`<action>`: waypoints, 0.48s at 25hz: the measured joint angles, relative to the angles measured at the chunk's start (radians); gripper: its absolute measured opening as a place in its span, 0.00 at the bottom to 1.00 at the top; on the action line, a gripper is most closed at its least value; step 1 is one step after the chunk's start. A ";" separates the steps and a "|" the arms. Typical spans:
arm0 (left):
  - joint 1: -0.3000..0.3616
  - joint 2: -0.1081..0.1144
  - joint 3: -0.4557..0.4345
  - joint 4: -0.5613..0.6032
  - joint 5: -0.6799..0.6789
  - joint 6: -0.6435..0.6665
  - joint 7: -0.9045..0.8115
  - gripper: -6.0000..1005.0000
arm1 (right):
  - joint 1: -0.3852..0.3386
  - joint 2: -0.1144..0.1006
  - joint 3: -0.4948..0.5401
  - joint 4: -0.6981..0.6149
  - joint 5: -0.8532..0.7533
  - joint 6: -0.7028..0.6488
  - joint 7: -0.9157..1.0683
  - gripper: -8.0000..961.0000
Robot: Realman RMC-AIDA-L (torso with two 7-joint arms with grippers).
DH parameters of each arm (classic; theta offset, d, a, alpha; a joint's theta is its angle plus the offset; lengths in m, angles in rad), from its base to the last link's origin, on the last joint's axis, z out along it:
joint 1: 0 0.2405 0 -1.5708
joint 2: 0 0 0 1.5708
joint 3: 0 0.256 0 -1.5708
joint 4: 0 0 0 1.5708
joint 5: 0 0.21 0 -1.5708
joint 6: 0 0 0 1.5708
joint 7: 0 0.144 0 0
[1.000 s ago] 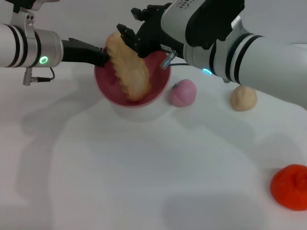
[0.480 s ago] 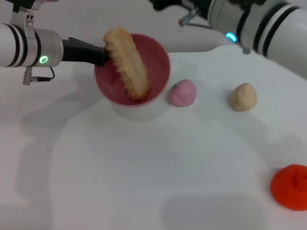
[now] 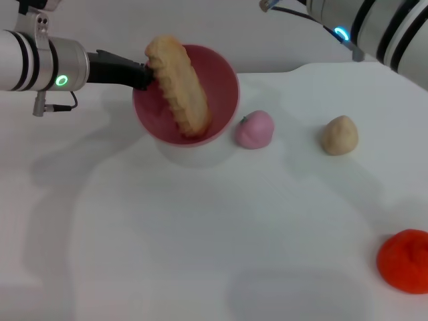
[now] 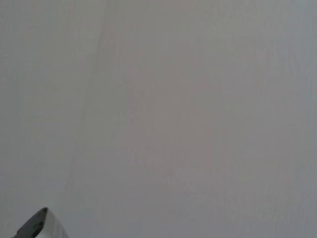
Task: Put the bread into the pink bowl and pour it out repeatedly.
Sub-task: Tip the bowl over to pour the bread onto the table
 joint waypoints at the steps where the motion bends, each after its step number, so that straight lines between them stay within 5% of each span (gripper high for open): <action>1: 0.000 0.000 0.000 0.000 0.000 -0.001 0.000 0.05 | 0.002 0.000 0.000 0.000 0.001 0.000 0.000 0.43; 12: -0.003 -0.001 0.005 -0.012 0.000 -0.006 -0.018 0.05 | 0.041 -0.009 0.014 0.043 0.018 -0.028 0.004 0.43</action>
